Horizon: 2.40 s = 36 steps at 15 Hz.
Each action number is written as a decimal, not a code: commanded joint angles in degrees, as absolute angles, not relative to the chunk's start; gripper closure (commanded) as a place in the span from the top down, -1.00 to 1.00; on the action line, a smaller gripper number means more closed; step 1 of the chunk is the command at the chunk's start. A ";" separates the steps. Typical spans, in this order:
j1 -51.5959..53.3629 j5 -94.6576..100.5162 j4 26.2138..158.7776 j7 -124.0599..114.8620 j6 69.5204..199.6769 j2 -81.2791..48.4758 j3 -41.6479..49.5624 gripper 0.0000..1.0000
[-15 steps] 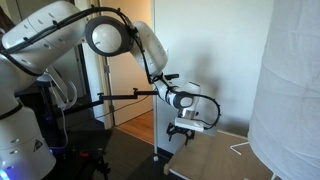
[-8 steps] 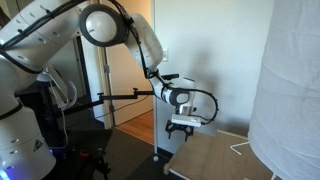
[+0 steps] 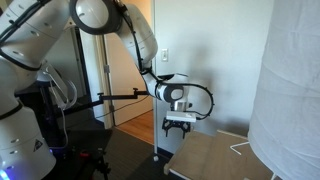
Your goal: Close the drawer on the right
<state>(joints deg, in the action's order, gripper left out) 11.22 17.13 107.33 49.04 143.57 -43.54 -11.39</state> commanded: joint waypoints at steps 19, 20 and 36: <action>10.46 18.53 113.99 47.77 144.11 -43.66 -11.84 1.00; 10.42 18.52 113.71 47.97 144.06 -44.34 -11.93 1.00; 10.37 18.51 110.81 47.68 144.66 -49.51 -11.92 1.00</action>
<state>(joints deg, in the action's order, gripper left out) 10.91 17.81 111.04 48.13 144.92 -49.32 -11.39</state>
